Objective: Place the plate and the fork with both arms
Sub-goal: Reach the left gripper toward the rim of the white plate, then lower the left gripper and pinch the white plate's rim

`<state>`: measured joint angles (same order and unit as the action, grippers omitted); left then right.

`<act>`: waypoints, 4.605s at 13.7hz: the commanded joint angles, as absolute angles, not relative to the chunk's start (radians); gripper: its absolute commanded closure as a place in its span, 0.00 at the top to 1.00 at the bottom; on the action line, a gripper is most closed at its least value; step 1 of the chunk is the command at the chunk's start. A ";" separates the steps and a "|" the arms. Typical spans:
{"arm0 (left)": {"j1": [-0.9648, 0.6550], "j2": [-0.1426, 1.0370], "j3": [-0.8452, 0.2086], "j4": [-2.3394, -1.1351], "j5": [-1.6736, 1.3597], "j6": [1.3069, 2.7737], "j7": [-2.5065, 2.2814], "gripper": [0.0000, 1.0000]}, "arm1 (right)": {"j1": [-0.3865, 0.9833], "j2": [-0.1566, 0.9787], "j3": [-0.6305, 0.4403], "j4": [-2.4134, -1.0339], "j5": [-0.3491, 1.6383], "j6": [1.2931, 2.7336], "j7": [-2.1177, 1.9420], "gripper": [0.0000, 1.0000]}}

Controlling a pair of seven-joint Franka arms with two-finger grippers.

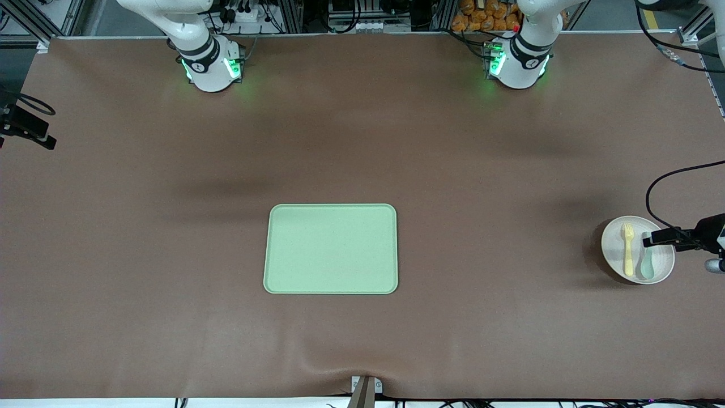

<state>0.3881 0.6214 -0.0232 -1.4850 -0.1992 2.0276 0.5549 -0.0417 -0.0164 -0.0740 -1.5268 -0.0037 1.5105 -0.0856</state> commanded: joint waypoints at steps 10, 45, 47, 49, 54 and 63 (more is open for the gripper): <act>0.512 0.782 -0.026 -1.376 -0.238 2.132 0.782 1.00 | -0.060 -0.006 -0.061 -1.505 0.014 1.502 -0.080 1.00; 0.549 0.862 -0.008 -1.371 -0.235 2.209 0.862 0.09 | -0.061 -0.006 -0.061 -1.506 0.014 1.503 -0.081 1.00; 0.549 0.862 -0.008 -1.371 -0.236 2.209 0.862 0.04 | -0.061 -0.006 -0.061 -1.506 0.014 1.503 -0.081 1.00; 0.549 0.859 -0.009 -1.373 -0.236 2.209 0.859 0.00 | -0.063 -0.005 -0.061 -1.506 0.014 1.503 -0.081 1.00; 0.549 0.838 -0.017 -1.371 -0.245 2.171 0.845 0.00 | -0.063 -0.005 -0.061 -1.506 0.014 1.503 -0.081 1.00; 0.540 0.753 -0.078 -1.371 -0.264 1.994 0.664 0.00 | -0.063 -0.005 -0.061 -1.506 0.014 1.505 -0.081 1.00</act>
<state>0.5381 0.7871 -0.0534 -1.3610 -0.2471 2.0352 0.7046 -0.0417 -0.0157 -0.0742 -1.5269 -0.0037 1.5105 -0.0856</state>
